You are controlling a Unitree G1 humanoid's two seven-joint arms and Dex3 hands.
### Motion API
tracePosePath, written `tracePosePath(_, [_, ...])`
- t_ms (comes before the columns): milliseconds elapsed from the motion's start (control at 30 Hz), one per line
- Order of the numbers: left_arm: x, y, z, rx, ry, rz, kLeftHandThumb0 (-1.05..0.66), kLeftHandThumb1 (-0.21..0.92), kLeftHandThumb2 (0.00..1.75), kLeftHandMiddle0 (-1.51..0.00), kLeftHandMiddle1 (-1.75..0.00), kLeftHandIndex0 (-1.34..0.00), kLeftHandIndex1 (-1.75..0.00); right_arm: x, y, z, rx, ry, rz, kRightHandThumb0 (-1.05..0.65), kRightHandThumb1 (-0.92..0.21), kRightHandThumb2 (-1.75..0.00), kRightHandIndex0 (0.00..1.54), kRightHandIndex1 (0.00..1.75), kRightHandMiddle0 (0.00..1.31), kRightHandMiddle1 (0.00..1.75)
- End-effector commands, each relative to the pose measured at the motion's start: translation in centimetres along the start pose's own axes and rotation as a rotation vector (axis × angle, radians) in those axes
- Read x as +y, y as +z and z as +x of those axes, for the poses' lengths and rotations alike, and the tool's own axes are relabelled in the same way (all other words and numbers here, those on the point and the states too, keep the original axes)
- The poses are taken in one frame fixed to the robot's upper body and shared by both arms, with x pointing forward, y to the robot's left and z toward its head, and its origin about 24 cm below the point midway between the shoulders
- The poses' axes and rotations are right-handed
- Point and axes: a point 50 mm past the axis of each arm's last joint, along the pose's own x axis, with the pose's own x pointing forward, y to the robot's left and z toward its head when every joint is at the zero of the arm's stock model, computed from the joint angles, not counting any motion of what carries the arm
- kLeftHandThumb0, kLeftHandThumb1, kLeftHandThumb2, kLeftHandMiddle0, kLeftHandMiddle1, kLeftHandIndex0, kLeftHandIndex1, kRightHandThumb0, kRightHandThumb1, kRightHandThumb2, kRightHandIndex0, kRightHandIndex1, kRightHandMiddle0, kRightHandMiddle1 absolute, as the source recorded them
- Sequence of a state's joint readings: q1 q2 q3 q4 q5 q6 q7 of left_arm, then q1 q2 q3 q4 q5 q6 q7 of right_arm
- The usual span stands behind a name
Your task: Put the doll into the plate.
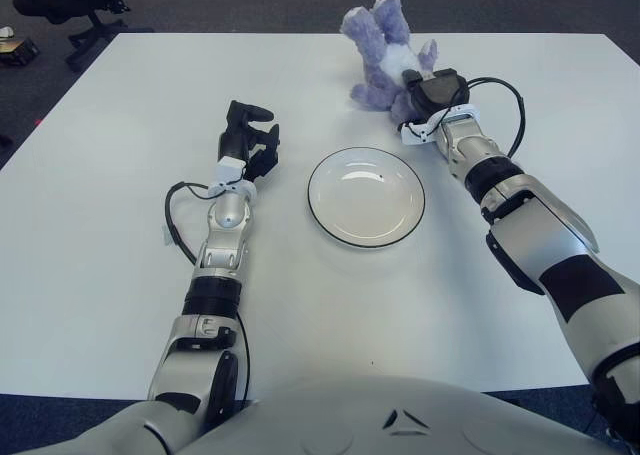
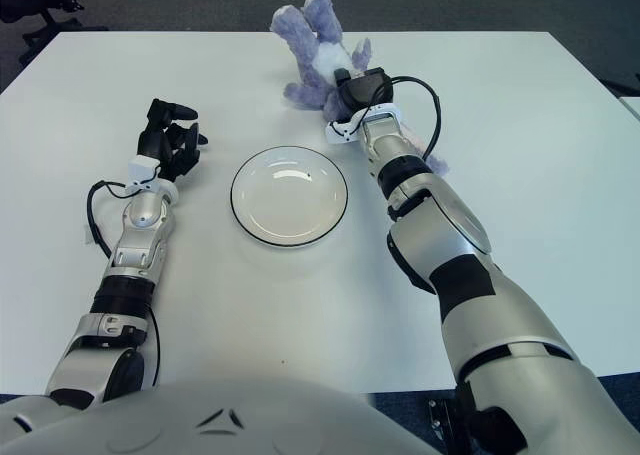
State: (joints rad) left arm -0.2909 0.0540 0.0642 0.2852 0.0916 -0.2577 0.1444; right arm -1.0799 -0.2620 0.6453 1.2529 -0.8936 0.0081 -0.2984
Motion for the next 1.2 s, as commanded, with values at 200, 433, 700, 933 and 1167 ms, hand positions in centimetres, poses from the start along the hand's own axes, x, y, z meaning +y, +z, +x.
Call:
tracePosePath(200, [0.34,-0.23,-0.34,0.008,0.016,0.014,-0.35,0.92,0.5,-0.55,-1.59,-0.22,-1.73,2.13,-0.66,-0.68,0.042,0.135,-0.015,-0.77,-0.92,-0.41,0.69,0.08,0.5,0.07])
tracePosePath(433, [0.35,-0.19,-0.37,0.008,0.019,0.014,-0.35,0.92,0.5,-0.56,-1.59,-0.22,-1.73,2.18,-0.64,-0.69,0.051,0.135,-0.022,-0.65,-0.92,-0.32,0.7,0.07,0.6,0.11])
tracePosePath(700, [0.38,-0.2,-0.35,0.009,0.021,0.013,-0.35,0.92,0.5,-0.56,-1.58,-0.22,-1.73,2.13,-0.59,-0.89,0.066,0.026,0.029,-0.19,-0.92,-0.22,0.74,0.1,0.67,0.18])
tracePosePath(933, [0.41,-0.2,-0.33,0.009,0.022,0.014,-0.35,0.92,0.5,-0.57,-1.58,-0.22,-1.73,2.21,-0.62,-1.11,0.05,-0.033,0.063,-0.03,-0.92,-0.27,0.46,1.03,0.54,1.13])
tracePosePath(1167, [0.39,-0.21,-0.32,0.009,0.023,0.015,-0.35,0.92,0.5,-0.57,-1.58,-0.22,-1.73,2.13,-0.94,-1.42,0.008,-0.088,0.219,0.0,-0.6,-0.85,0.44,1.52,0.45,1.62])
